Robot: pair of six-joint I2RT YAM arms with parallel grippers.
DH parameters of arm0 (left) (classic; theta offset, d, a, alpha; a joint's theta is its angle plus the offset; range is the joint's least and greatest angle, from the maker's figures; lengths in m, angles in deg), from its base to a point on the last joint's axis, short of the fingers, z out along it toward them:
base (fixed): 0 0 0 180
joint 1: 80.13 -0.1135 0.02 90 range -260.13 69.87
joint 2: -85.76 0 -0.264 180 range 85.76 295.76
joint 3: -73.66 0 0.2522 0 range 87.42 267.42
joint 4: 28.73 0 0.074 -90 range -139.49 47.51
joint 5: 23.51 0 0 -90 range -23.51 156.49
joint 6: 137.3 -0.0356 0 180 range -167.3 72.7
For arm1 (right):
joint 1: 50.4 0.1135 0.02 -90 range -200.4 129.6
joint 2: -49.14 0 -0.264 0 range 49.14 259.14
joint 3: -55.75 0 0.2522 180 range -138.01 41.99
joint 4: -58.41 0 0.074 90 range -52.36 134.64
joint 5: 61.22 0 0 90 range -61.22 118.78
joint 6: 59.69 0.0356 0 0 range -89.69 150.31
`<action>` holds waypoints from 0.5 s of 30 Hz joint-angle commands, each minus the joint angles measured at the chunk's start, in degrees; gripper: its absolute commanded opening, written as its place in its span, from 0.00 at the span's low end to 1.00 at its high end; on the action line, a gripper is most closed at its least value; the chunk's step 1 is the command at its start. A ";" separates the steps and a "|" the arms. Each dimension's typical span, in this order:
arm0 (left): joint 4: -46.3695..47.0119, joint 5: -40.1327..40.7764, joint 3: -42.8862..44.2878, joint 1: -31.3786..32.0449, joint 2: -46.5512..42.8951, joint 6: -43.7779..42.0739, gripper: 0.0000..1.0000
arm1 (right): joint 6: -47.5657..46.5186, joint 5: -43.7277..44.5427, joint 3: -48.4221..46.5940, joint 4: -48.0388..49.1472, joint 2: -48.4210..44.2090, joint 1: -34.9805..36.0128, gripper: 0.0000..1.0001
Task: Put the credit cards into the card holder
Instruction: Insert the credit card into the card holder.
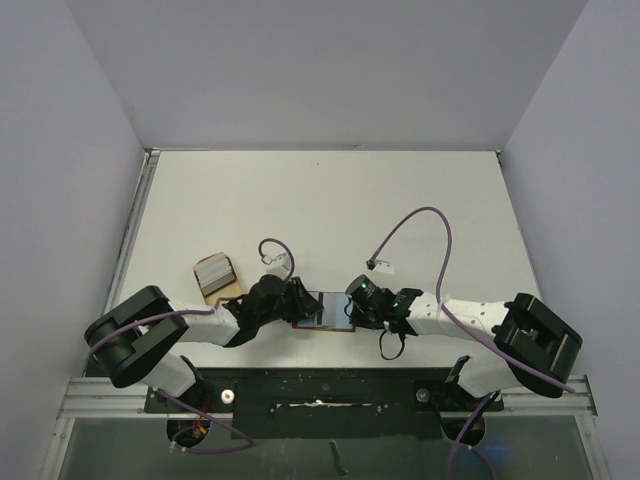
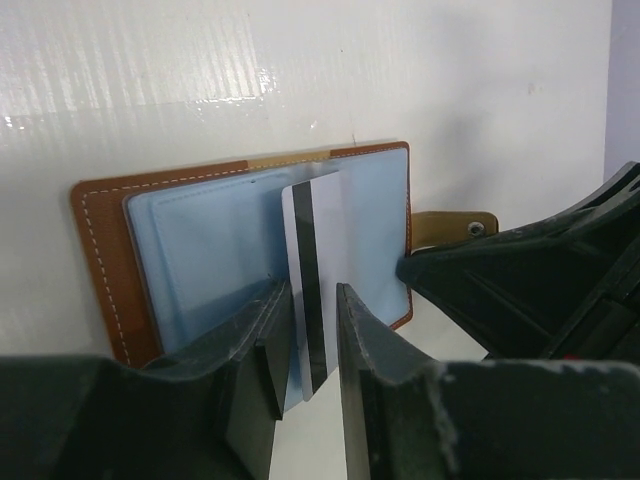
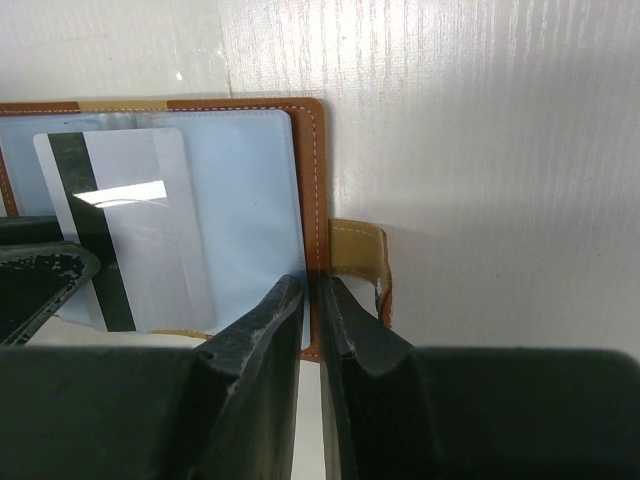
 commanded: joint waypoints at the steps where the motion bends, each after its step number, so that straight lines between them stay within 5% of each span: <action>1: 1.44 -0.10 2.74 1.12 1.21 -0.24 0.21 | 0.24 -1.08 0.45 0.95 1.49 0.79 0.14; 10: 4.60 -0.78 3.07 2.05 4.46 2.57 0.17 | 0.05 -1.12 0.40 1.57 1.26 0.70 0.14; 15: -3.79 2.86 4.35 2.14 0.88 1.33 0.24 | -0.07 -0.71 0.20 0.98 0.24 0.66 0.13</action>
